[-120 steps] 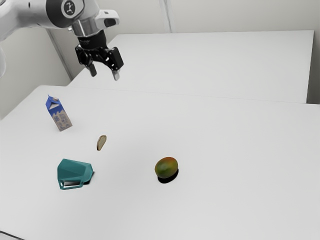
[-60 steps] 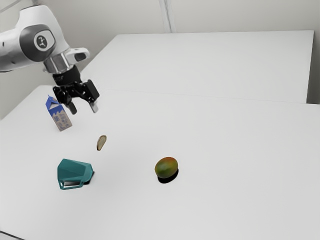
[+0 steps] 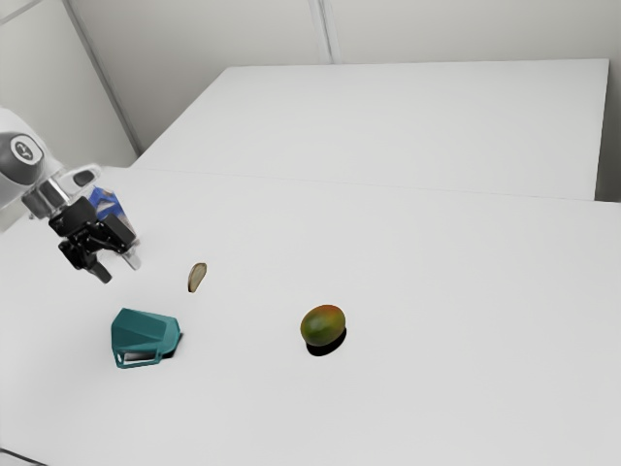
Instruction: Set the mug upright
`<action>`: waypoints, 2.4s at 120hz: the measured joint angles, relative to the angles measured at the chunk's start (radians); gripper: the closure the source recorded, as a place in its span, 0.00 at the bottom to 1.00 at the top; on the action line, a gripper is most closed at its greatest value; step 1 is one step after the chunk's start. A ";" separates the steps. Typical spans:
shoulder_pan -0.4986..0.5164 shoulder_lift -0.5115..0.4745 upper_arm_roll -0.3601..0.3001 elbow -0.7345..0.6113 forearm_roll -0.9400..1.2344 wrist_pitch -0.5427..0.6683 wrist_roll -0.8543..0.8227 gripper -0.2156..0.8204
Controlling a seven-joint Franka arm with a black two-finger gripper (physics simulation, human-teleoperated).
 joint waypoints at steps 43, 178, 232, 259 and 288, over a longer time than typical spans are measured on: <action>0.221 0.196 0.000 0.035 -0.096 -0.001 0.259 0.21; 0.225 0.323 -0.009 0.009 -0.285 -0.177 0.516 0.67; 0.221 0.300 -0.014 0.013 -0.287 -0.179 0.541 0.94; 0.216 0.219 -0.070 -0.014 -0.271 -0.122 0.545 0.96; 0.211 0.107 -0.214 -0.074 -0.231 0.018 0.516 0.96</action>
